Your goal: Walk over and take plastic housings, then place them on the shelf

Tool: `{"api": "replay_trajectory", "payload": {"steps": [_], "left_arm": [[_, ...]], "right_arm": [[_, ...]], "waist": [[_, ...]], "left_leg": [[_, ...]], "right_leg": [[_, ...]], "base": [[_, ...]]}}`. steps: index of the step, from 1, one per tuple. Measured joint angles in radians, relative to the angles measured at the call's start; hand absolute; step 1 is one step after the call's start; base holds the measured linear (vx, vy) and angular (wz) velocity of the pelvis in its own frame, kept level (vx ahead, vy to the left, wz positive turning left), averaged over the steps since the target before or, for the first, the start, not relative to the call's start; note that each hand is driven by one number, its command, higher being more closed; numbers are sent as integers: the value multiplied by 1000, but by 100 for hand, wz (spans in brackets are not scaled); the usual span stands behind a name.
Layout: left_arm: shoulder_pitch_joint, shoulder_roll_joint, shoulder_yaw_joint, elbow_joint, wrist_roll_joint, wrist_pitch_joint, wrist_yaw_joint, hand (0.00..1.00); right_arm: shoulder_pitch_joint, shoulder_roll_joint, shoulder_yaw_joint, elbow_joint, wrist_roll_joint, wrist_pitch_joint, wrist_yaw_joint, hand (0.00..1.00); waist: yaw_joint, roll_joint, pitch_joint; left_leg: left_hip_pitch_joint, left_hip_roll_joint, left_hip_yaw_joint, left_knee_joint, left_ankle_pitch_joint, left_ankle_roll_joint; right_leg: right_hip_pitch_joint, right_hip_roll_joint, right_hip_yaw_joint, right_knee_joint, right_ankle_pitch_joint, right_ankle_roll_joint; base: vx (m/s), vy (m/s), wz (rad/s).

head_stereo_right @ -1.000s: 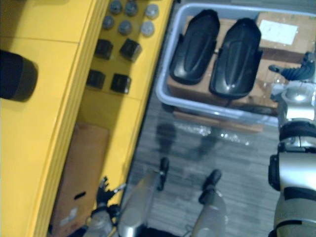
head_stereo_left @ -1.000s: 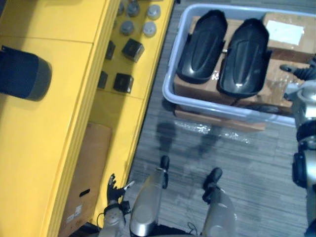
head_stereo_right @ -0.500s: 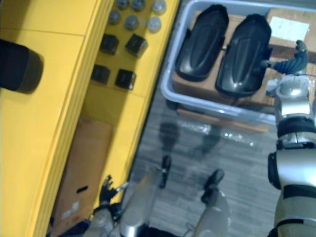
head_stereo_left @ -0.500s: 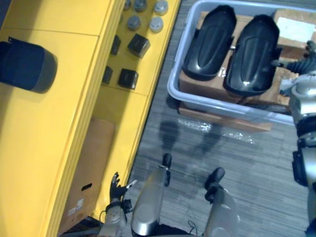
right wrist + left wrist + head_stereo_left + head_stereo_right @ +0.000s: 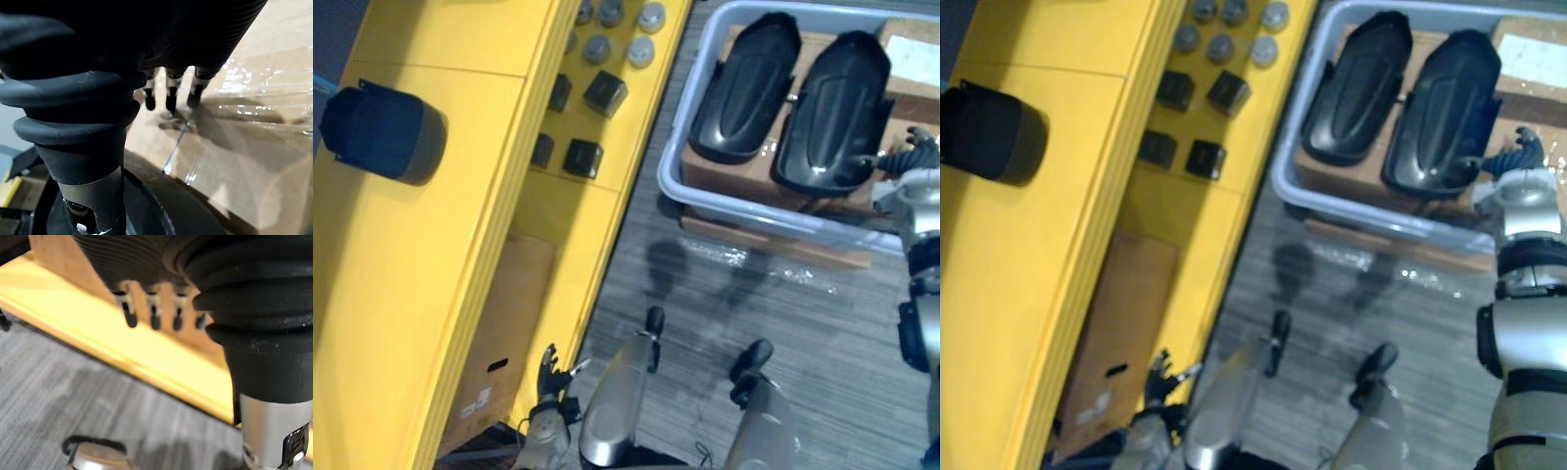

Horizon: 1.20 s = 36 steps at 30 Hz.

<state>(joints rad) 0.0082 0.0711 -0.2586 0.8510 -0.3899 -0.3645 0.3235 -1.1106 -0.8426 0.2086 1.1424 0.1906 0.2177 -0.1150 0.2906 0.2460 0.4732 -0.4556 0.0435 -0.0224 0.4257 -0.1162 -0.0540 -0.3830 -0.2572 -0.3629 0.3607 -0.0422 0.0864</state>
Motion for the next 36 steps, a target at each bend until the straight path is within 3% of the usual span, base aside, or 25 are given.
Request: {"api": "replay_trajectory", "payload": {"steps": [6,15,19,26,31,36], "left_arm": [[-7,1,-1,9,-6,0,-21,0],[-10,0,-26,12,-35,-5,-35,0],[-9,2,-28,-9,-37,-14,-72,0],[-8,-16,-89,-115,-41,-36,-114,0],[-7,-17,-109,-171,-44,-38,-111,0],[-6,-16,-113,-204,-87,-43,-107,0]], "right_arm": [[-1,-41,12,7,-73,49,13,100],[-13,-46,28,23,-326,183,5,100],[-24,-36,41,31,-371,205,0,100],[-11,-13,36,72,-473,187,10,100],[0,-11,37,97,-582,102,-6,100],[-7,-11,91,96,-627,16,-85,100]], "waist": [[6,1,-1],[31,10,-7],[32,11,-8],[25,10,-8],[18,9,-7],[0,5,-4]], "left_leg": [[-6,-3,-18,-1,1,-2],[-1,-1,-34,-29,10,-14],[2,1,-36,-34,13,-16],[9,7,-43,-32,15,-19],[10,23,-40,-32,16,-21],[9,37,-28,-33,16,-21]], "right_leg": [[2,-3,-22,1,-8,-1],[1,-7,-48,18,-28,-5],[1,-7,-54,28,-31,-8],[22,-1,-69,12,-31,-8],[33,22,-70,-22,-9,-11],[38,39,-68,-45,15,-13]], "base": [[2,14,8],[33,-11,6],[21,-7,0],[-10,2,0],[-14,-2,-7],[22,4,-9]]}}
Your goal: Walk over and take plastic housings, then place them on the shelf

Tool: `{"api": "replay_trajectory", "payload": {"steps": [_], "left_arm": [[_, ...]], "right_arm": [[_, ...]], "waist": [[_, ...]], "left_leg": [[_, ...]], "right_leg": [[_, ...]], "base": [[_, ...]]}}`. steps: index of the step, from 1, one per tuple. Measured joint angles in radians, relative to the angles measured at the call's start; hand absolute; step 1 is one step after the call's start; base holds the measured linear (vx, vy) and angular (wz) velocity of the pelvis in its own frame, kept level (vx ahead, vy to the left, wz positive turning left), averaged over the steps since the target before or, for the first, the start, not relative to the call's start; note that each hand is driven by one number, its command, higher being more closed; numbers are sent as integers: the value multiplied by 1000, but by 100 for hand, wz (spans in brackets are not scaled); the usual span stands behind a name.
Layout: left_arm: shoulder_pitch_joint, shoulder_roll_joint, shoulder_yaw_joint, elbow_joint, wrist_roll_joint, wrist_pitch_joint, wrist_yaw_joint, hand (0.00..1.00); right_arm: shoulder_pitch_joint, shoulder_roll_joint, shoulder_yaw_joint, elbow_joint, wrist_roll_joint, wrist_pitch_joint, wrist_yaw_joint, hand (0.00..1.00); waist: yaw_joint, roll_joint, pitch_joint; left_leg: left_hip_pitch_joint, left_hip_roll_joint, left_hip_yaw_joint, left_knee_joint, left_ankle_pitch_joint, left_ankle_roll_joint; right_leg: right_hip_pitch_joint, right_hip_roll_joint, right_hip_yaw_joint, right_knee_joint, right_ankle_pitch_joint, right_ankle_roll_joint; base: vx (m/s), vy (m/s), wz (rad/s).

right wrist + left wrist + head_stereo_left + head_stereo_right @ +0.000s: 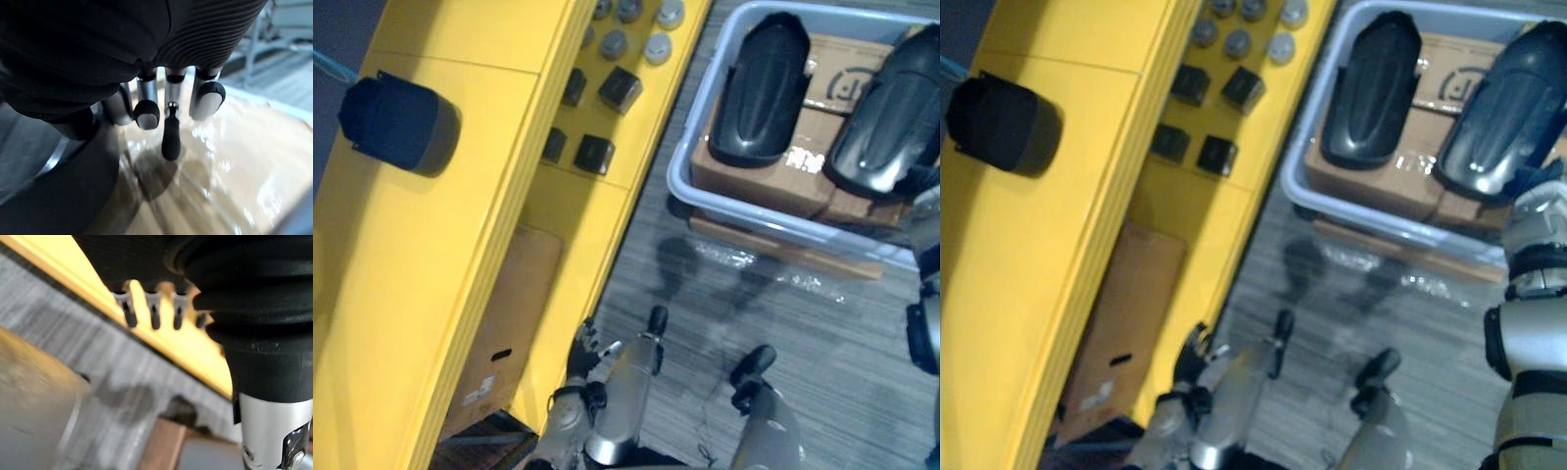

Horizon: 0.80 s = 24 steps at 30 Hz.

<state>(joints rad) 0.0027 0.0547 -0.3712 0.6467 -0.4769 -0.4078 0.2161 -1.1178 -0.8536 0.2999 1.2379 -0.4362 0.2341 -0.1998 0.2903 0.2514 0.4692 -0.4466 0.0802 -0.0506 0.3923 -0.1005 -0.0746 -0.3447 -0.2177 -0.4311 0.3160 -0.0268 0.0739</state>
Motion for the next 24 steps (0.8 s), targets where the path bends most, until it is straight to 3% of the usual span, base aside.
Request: {"api": "replay_trajectory", "payload": {"steps": [4,8,16,19,24], "left_arm": [[0,13,5,-46,-25,-18,23,0],[1,22,14,-130,-9,-48,101,0],[2,69,50,-427,220,-69,286,0],[-17,72,45,-498,301,-67,314,0],[-132,103,44,-562,343,-66,333,0]], "right_arm": [[-28,-3,66,0,-7,-34,-23,100],[-38,-10,102,-1,-8,-61,-57,100],[-86,-17,118,-43,11,-104,-155,100],[-88,-30,130,-78,30,-111,-183,100],[-90,-29,145,-89,50,-130,-247,100]], "waist": [[-18,-16,11],[-31,-38,27],[-57,-71,49],[-67,-73,50],[-80,-75,52]], "left_leg": [[5,13,7,0,0,0],[13,22,8,1,1,-2],[5,41,9,3,5,-8],[3,41,10,4,5,-8],[-13,44,11,13,5,-8]], "right_leg": [[11,18,0,-28,20,-7],[28,33,-1,-56,33,-13],[34,62,1,-98,62,-24],[33,63,3,-101,66,-25],[28,71,12,-116,80,-26]], "base": [[-5,8,-11],[-36,7,-4],[-18,0,-5],[0,0,0],[-4,9,-3]]}}
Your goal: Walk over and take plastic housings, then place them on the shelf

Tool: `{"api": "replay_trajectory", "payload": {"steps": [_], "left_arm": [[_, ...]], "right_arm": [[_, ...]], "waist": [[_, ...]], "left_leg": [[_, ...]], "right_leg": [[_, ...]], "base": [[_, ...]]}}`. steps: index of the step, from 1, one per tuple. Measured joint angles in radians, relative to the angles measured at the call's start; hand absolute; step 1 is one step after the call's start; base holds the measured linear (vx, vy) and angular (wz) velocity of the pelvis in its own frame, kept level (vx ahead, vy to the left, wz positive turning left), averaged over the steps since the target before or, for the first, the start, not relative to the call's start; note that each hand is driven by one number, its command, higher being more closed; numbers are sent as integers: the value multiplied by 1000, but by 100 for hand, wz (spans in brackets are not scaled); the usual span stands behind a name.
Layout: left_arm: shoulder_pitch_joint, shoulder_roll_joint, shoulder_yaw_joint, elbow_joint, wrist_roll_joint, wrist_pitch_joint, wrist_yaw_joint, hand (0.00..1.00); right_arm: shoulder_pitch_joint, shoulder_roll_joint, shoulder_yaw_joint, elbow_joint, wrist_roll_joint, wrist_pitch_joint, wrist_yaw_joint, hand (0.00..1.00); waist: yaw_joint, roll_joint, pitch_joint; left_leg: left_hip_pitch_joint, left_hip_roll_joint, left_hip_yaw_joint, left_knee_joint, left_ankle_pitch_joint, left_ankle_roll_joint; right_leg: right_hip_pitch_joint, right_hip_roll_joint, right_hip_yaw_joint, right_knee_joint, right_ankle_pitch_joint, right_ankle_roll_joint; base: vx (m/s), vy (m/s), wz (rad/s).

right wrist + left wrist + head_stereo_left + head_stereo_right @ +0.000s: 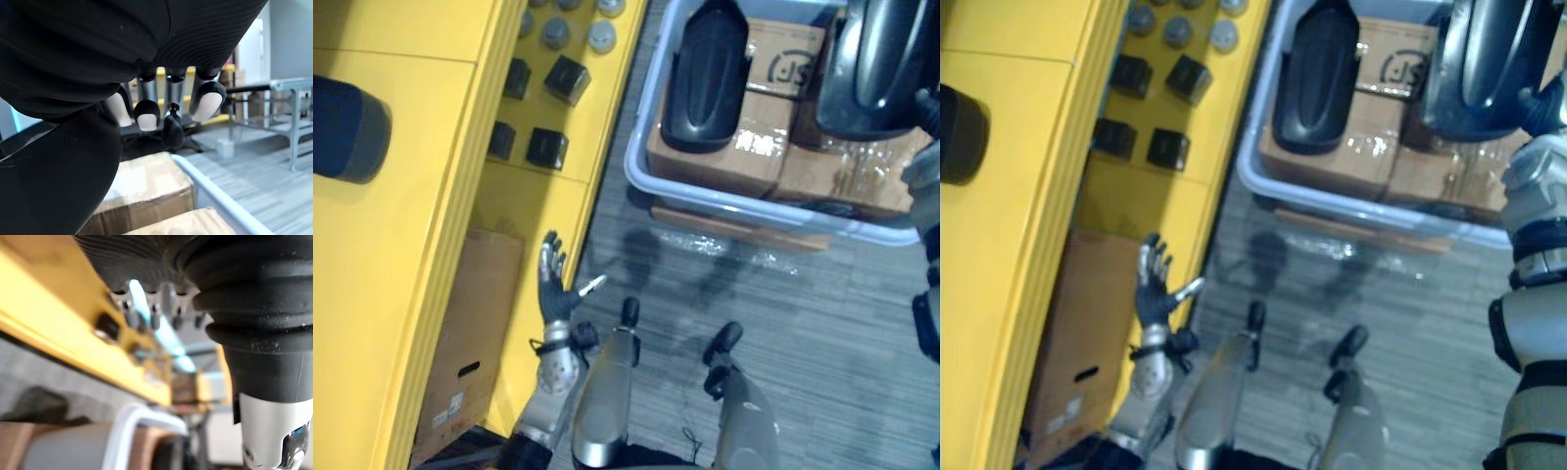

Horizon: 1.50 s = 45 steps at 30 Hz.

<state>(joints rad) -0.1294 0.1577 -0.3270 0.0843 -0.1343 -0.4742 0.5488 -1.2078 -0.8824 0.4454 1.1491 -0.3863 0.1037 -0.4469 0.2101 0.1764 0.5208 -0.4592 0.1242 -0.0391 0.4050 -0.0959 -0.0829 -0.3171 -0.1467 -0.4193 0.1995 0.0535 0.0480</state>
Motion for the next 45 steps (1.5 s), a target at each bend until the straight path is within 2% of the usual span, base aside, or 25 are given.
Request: {"api": "replay_trajectory", "payload": {"steps": [4,7,11,12,14,15,16,18,22,27,30,33,37,40,45], "left_arm": [[-118,18,-1,-14,0,1,14,0],[-222,32,-3,-16,2,40,17,0],[-349,38,-12,14,29,133,-6,0],[-430,50,-18,64,21,190,-36,0],[-479,69,-27,92,2,227,-68,0],[-546,73,-42,143,-22,269,-101,0],[-571,72,-43,168,-27,284,-110,0],[-659,61,-46,246,-73,331,-134,0],[-798,47,-45,398,-136,379,-135,0],[-888,22,-43,470,-193,411,-119,0],[-915,22,-37,494,-235,414,-99,0],[-927,21,-30,511,-352,419,-96,0],[-937,3,4,538,-524,416,-99,0],[-946,-2,10,548,-606,412,-100,0],[-971,-12,41,563,-655,379,-117,0]], "right_arm": [[-20,25,-2,-2,0,-18,-65,100],[-43,50,-5,-12,0,-32,-121,100],[-67,84,-21,-78,-1,-35,-149,100],[-82,109,-23,-110,-2,-42,-167,100],[-93,136,-24,-125,-2,-51,-177,100],[-101,167,-30,-145,-3,-57,-187,100],[-101,175,-34,-156,-4,-58,-189,100],[-106,214,-34,-188,-18,-66,-190,100],[-123,269,-33,-203,-60,-107,-193,100],[-143,307,-30,-242,-101,-140,-210,100],[-149,331,-21,-243,-133,-169,-217,100],[-149,349,8,-243,-160,-175,-217,100],[-149,369,41,-243,-190,-179,-211,100],[-149,385,48,-243,-217,-190,-208,100],[-146,403,69,-240,-228,-191,-208,100]], "waist": [[-5,-9,-1],[-17,-18,5],[-34,-28,9],[-41,-35,9],[-54,-46,10],[-73,-57,14],[-83,-60,14],[-114,-87,13],[-159,-126,11],[-185,-133,12],[-192,-133,12],[-198,-133,12],[-205,-133,12],[-205,-133,12],[-205,-133,12]], "left_leg": [[-12,4,21,7,0,0],[-37,9,24,18,0,0],[-37,12,42,20,0,0],[-37,17,53,20,0,0],[-38,20,67,19,0,0],[-35,24,77,19,0,0],[-35,24,78,19,0,0],[-27,28,102,17,0,0],[-9,38,142,11,0,0],[8,51,181,7,-1,-1],[15,57,189,7,-1,-1],[23,60,192,3,1,-4],[23,57,193,1,1,-4],[23,53,192,-3,2,-4],[32,47,188,-17,6,-4]], "right_leg": [[-19,8,16,-9,14,-2],[-40,15,26,-16,27,-6],[-49,17,44,-15,34,-6],[-60,20,61,-15,39,-8],[-67,22,68,-15,42,-10],[-69,24,76,-15,44,-11],[-70,23,77,-15,45,-11],[-76,25,99,-16,51,-11],[-83,29,141,-32,73,-13],[-70,46,173,-77,104,-15],[-66,60,178,-85,111,-20],[-65,63,183,-85,113,-23],[-64,63,183,-89,118,-23],[-63,61,183,-92,120,-21],[-46,59,180,-110,125,-20]], "base": [[-25,10,-16],[-32,13,-10],[-18,15,-12],[-23,12,-25],[-16,3,-21],[-7,-1,-13],[-5,5,-15],[-2,12,-23],[-3,17,-30],[-28,-6,-24],[-34,-28,-12],[-15,-9,-5],[0,0,0],[18,17,3],[34,25,5]]}}
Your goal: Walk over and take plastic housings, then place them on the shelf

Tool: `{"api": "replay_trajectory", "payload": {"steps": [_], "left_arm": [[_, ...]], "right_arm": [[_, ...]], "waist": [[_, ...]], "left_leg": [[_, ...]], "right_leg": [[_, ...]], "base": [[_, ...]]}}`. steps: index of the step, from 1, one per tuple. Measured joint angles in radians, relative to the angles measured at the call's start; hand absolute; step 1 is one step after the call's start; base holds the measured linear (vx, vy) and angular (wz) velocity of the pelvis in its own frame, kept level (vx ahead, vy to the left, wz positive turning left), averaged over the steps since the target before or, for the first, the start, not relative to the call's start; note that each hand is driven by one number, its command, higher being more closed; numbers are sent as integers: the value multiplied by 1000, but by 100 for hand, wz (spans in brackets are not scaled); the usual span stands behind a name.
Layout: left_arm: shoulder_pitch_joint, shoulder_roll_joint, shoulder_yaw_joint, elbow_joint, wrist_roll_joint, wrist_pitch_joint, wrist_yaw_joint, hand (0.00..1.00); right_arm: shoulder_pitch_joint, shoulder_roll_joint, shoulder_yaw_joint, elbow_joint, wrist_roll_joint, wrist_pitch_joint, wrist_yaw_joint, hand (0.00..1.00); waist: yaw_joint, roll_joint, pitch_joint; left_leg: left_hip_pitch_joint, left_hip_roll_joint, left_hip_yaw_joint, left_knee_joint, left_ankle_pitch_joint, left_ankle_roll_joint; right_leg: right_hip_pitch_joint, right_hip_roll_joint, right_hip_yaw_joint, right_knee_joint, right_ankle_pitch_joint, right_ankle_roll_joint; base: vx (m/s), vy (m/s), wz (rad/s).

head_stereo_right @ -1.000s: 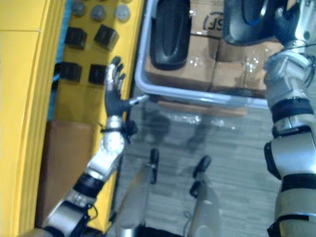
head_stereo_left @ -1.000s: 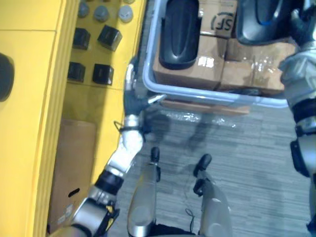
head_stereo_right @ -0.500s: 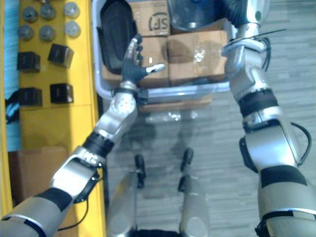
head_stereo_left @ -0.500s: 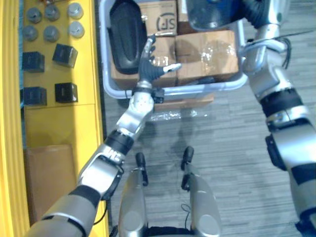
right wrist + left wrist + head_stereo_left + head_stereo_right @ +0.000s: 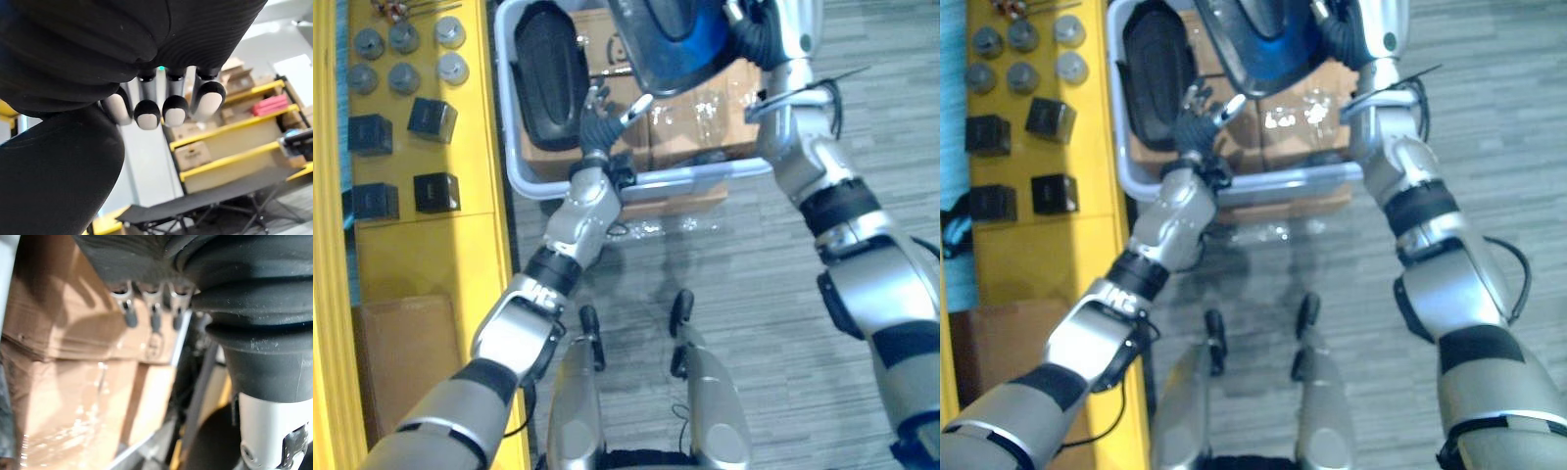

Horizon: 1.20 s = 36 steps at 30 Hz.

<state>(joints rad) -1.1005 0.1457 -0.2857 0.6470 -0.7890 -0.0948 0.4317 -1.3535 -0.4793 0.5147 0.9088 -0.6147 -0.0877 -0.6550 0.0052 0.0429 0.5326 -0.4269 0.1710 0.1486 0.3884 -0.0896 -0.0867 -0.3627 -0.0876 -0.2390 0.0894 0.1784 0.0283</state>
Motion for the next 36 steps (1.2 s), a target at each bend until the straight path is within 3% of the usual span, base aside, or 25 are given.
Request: {"api": "replay_trajectory", "payload": {"steps": [15,22,23,32,33,36], "left_arm": [[-25,-1,10,0,-66,-35,-3,0],[-37,-1,29,0,-64,-34,26,0],[-37,0,32,0,-64,-34,26,100],[-35,4,39,1,-15,-30,23,100],[0,8,38,1,-15,-47,23,100],[13,12,38,1,-15,-58,24,100]], "right_arm": [[38,15,32,0,-29,-3,3,100],[48,20,58,0,-68,-65,1,100],[48,21,58,-1,-68,-68,1,100],[81,19,42,-88,-68,-90,-25,100],[142,23,37,-175,-68,-112,-52,100],[156,28,38,-198,-68,-114,-67,100]], "waist": [[-1,-2,-1],[-9,-17,-4],[-10,-18,-4],[-18,-18,-4],[-23,-46,-6],[-24,-50,-6]], "left_leg": [[12,-6,-3,-13,0,0],[13,-6,-3,-12,0,0],[13,-6,-3,-12,0,0],[14,-5,-2,-13,0,0],[41,-5,4,-22,-2,-2],[41,-6,4,-25,-2,-2]], "right_leg": [[16,-1,-3,-14,1,1],[17,-1,-2,-15,1,1],[17,-1,-2,-15,1,1],[20,-1,-2,-18,2,2],[51,3,2,-47,9,3],[51,3,2,-50,10,4]], "base": [[3,4,1],[0,0,0],[0,0,0],[0,4,-1],[4,42,-5],[2,17,-1]]}}
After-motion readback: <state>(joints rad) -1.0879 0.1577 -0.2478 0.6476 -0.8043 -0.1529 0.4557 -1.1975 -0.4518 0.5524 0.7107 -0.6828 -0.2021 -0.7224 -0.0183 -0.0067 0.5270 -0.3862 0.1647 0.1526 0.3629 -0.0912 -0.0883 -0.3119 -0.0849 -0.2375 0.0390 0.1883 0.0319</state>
